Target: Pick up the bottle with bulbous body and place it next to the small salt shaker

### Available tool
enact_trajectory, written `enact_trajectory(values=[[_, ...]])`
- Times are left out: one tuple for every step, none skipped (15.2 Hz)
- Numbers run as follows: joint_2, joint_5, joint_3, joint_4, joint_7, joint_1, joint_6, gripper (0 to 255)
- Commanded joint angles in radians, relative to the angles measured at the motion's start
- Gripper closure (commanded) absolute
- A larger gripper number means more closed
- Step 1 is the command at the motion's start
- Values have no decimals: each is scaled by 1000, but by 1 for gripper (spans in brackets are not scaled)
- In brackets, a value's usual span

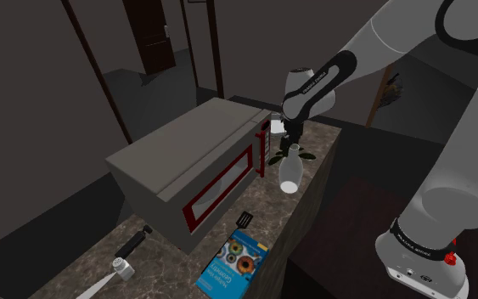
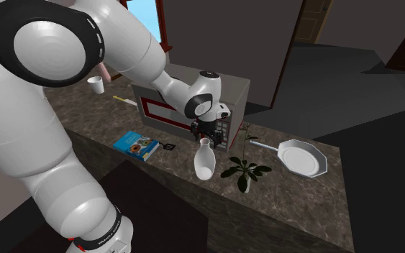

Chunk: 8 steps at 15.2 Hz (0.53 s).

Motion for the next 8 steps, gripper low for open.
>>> enact_trajectory(values=[[0, 0, 0, 0, 0, 0, 0, 0], [0, 0, 0, 0, 0, 0, 0, 255], [0, 0, 0, 0, 0, 0, 0, 255], [0, 0, 0, 0, 0, 0, 0, 255], [0, 0, 0, 0, 0, 0, 0, 255], [0, 0, 0, 0, 0, 0, 0, 255], [0, 0, 0, 0, 0, 0, 0, 255], [1, 0, 0, 0, 0, 0, 0, 255]])
